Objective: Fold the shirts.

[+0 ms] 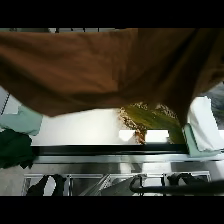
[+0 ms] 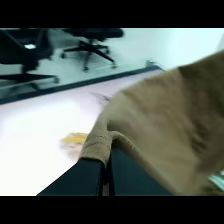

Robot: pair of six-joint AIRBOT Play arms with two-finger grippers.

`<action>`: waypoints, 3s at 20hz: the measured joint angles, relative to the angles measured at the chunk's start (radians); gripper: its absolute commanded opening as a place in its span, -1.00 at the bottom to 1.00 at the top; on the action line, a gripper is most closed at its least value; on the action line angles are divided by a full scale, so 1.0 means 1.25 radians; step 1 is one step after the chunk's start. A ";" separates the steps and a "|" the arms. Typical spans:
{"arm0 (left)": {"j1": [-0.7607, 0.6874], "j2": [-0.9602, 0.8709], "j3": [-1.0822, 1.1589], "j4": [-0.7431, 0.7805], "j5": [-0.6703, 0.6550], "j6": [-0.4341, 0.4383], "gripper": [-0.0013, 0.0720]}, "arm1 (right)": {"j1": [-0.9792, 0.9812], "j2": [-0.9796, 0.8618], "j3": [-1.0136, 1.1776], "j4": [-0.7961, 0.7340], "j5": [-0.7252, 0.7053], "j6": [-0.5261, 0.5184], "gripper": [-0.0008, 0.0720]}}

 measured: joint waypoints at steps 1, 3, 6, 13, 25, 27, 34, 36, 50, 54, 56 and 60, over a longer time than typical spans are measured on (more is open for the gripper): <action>0.002 0.005 0.012 0.036 -0.001 -0.014 -0.93 | -0.002 -0.007 0.012 -0.027 0.002 0.006 -0.90; -0.012 -0.006 0.007 0.088 -0.011 -0.032 -0.93 | -0.004 -0.047 0.024 -0.065 0.035 0.018 -0.90; -0.103 -0.078 -0.072 0.137 -0.017 -0.038 -0.93 | -0.005 -0.161 0.011 -0.089 0.112 0.033 -0.90; -0.352 -0.483 -0.274 0.289 0.073 0.006 0.63 | -0.005 -0.522 -0.197 -0.108 0.164 0.064 -0.56; -0.294 -0.764 -0.175 0.334 -0.154 -0.144 0.94 | -0.182 -0.771 -0.060 -0.204 0.340 0.036 0.40; -0.276 -0.674 -0.313 0.363 -0.136 -0.146 0.94 | -0.212 -0.757 -0.076 -0.218 0.388 0.023 0.40; -0.226 -0.418 -0.842 0.395 0.140 -0.124 0.94 | -0.237 -0.731 -0.144 -0.223 0.414 -0.007 0.41; -0.229 -0.417 -0.904 0.322 0.233 -0.079 0.94 | -0.236 -0.730 -0.149 -0.215 0.414 -0.010 0.41; -0.294 -0.639 -0.682 0.191 0.215 0.044 -0.93 | -0.227 -0.718 -0.179 -0.227 0.480 -0.009 0.40; -0.255 -0.645 -0.646 0.201 0.182 0.040 -0.92 | -0.186 -0.675 -0.300 -0.236 0.477 -0.003 0.40; -0.248 -0.646 -0.640 0.206 0.176 0.044 -0.92 | -0.147 -0.654 -0.377 -0.238 0.440 -0.004 0.40; -0.241 -0.646 -0.635 0.207 0.170 0.052 -0.92 | -0.060 -0.647 -0.469 -0.250 0.322 -0.018 0.40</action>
